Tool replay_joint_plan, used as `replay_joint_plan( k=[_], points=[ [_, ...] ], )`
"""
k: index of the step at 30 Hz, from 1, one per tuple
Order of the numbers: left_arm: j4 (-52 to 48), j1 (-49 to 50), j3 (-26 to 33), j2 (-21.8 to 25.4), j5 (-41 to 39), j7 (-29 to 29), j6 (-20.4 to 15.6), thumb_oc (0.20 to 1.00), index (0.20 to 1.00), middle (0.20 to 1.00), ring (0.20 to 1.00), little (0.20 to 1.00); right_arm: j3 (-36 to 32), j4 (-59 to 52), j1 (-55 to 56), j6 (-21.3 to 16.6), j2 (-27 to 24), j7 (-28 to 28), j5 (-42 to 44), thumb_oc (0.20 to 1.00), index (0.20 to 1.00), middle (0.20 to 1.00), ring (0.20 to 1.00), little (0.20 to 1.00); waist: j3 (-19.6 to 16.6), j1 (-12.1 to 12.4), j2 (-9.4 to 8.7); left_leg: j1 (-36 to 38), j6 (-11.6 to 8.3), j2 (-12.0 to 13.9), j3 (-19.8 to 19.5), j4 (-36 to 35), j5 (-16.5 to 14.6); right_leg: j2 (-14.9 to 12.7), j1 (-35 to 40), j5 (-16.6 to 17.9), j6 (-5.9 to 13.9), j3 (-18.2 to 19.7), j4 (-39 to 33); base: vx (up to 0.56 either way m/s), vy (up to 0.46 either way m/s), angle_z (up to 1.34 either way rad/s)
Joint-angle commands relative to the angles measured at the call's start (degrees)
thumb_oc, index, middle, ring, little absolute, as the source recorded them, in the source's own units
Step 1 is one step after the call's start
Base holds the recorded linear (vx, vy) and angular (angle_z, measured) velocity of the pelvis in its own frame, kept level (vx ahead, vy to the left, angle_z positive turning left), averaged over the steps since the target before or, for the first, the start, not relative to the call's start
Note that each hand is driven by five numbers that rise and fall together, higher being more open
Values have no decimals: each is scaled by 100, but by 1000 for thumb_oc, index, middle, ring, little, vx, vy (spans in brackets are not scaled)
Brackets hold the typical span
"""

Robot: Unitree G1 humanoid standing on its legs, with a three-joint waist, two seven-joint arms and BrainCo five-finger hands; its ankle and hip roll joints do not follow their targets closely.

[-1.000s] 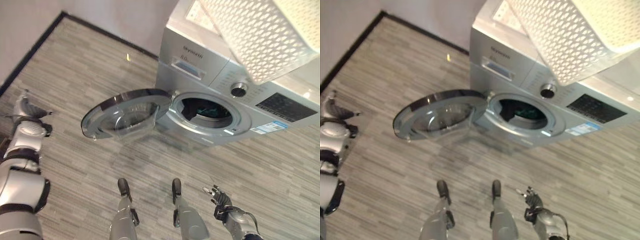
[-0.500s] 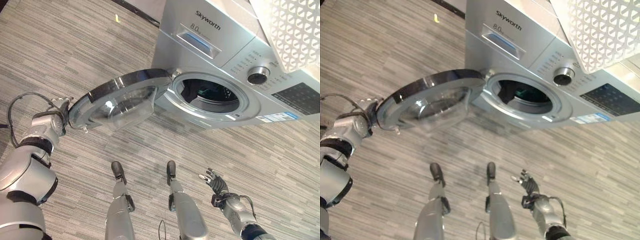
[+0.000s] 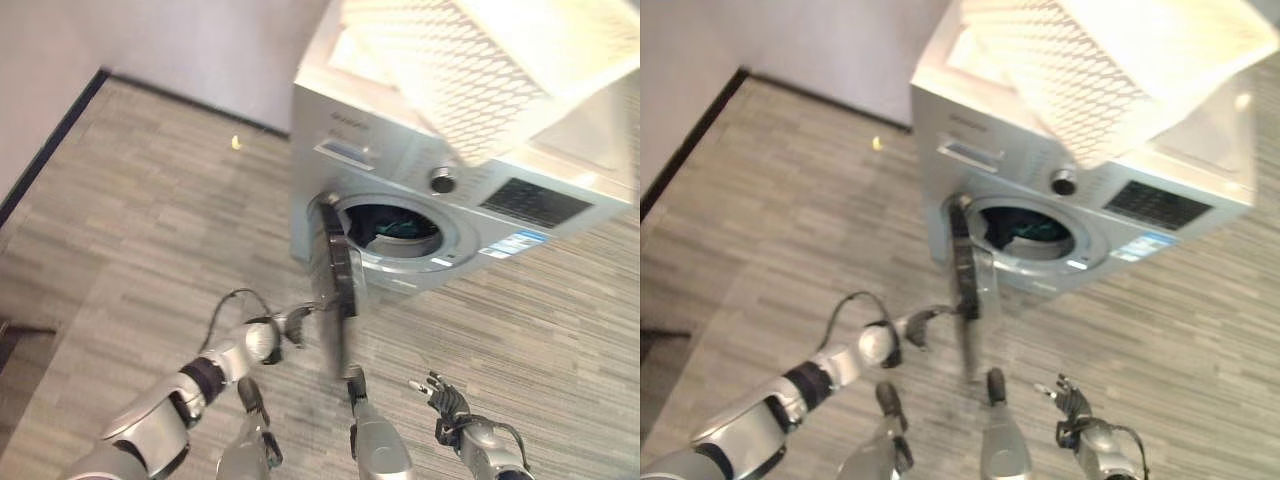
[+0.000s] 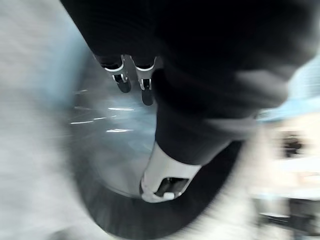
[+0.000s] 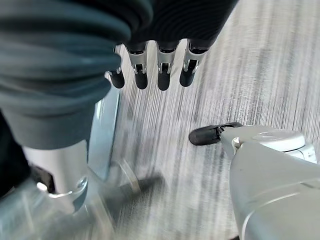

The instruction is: Grab the laundry basket,head to the washer,open it,put in the laundry and shut it.

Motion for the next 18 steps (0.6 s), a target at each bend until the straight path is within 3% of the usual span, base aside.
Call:
replay_joint_plan(
  k=[1, 3, 4, 9, 12, 17, 18],
  points=[
    [328, -916, 330, -1098, -240, 602, -500, 1000, 1000, 1000, 1000, 1000, 38, 293, 81, -67, -456, -206, -202, 1000, 1000, 1000, 1000, 1000, -173, -166, 562, 319, -329, 440, -379, 189, -449, 293, -234, -372, 123, 118, 415, 23, -24, -26],
    [313, -997, 368, -1222, -332, 712, -512, 1000, 1000, 1000, 1000, 1000, 21, 407, 100, -59, -467, -251, -245, 1000, 1000, 1000, 1000, 1000, -201, -225, 589, 350, -330, 438, -350, 135, -433, 298, -227, -372, 122, 143, 408, 5, -32, -29],
    [-244, -1072, 506, -1205, -708, 857, -599, 1000, 1000, 1000, 1000, 1000, -98, 579, 193, -33, -500, -368, -308, 1000, 1000, 1000, 1000, 1000, -233, -257, 662, 335, -323, 431, -367, 87, -428, 291, -240, -349, 137, 134, 368, -24, -55, -31],
    [-1391, -614, 751, -607, -1157, 704, -710, 1000, 1000, 1000, 1000, 1000, -322, 997, 368, 46, -376, -458, -578, 1000, 1000, 1000, 1000, 1000, -214, -116, 790, 337, -305, 440, -390, 69, -405, 303, -202, -351, 132, 72, 337, -44, -46, -8],
    [-1597, 191, 935, -167, -1370, 510, -697, 1000, 1000, 1000, 1000, 1000, -549, 1073, 471, 45, -229, -447, -480, 1000, 1000, 1000, 1000, 1000, -207, 23, 847, 358, -304, 429, -523, 58, -360, 282, -31, -394, 96, -117, 321, -39, -55, 3],
    [-1664, 1041, 1270, 35, -1793, 354, -691, 1000, 1000, 1000, 1000, 1000, -647, 1052, 532, 20, -98, -440, -376, 1000, 1000, 1000, 1000, 1000, -226, 179, 872, 313, -307, 407, -665, 37, -311, 267, 58, -413, 46, -292, 307, -20, -45, 27],
    [-1528, 1683, 1645, 224, -2086, 231, -746, 1000, 1000, 1000, 1000, 1000, -651, 959, 527, -19, 15, -404, -303, 1000, 1000, 1000, 1000, 1000, -230, 294, 858, 352, -307, 379, -737, 37, -323, 261, 163, -445, 28, -365, 316, -9, -39, 25]
  ],
)
